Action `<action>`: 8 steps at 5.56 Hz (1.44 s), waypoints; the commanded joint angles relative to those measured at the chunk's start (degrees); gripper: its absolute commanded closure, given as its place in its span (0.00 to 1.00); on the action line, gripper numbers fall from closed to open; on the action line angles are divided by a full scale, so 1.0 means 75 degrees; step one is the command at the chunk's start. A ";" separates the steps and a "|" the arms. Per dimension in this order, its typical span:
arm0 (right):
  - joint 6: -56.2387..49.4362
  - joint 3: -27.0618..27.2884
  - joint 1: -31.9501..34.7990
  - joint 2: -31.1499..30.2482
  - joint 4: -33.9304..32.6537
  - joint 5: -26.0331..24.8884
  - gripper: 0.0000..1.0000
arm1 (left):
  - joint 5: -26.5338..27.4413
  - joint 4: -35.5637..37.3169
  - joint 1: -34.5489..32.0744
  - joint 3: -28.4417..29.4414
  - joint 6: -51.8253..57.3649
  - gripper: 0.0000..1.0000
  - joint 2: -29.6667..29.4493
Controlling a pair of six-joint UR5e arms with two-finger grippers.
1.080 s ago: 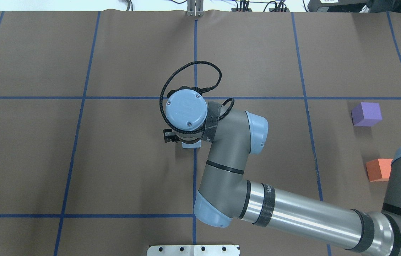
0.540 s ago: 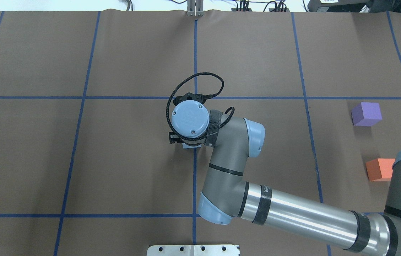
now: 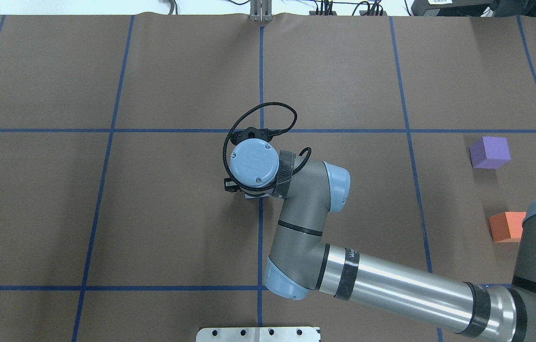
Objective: Place blue block between orange and purple blocks
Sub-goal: 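Lower the right gripper onto the light blue cube and grasp it, then carry the light blue cube with the right gripper toward the purple cube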
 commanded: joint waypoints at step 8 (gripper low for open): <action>-0.3061 0.4232 0.3768 -0.7951 0.2453 0.2804 0.87 | -0.0053 -0.0715 0.0050 -0.0012 -0.0960 0.00 0.0199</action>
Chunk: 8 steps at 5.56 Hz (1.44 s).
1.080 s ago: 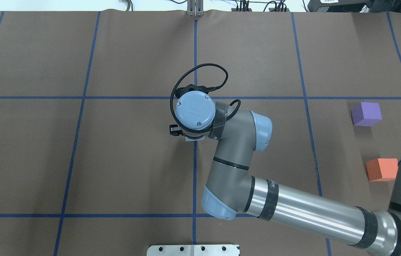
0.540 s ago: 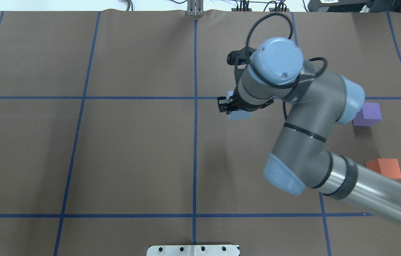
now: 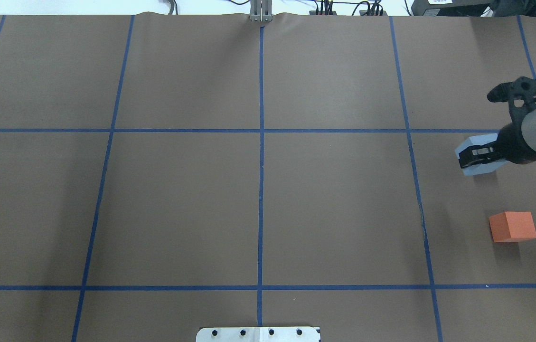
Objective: Place blue block between orange and purple blocks
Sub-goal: 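Carry the light blue cube with the right gripper toward the purple cube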
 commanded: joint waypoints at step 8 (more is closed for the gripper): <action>0.0979 -0.2482 -0.0170 -0.0791 0.3471 -0.0279 0.01 | 0.0000 -0.0278 0.0000 0.0003 -0.0006 0.00 0.0061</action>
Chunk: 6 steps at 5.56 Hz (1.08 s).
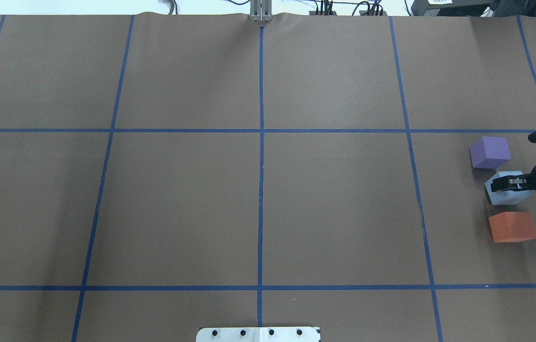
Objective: Place blue block between orange and purple blocks
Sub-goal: 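Lower the cube between the purple and orange cubes and open the right gripper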
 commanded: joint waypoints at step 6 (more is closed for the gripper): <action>-0.6295 0.0426 0.3944 -0.0049 -0.3207 0.2084 0.01 | 0.0000 -0.0074 0.0000 0.0000 0.0005 0.00 0.0000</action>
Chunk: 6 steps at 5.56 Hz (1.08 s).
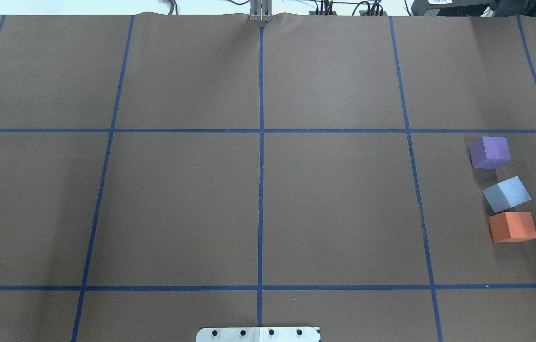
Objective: Place blue block between orange and purple blocks
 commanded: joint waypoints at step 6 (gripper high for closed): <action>-0.3255 0.0074 0.1816 -0.0157 -0.2713 0.0214 0.00 | 0.0000 0.0020 -0.0023 0.0134 -0.0038 0.00 0.0012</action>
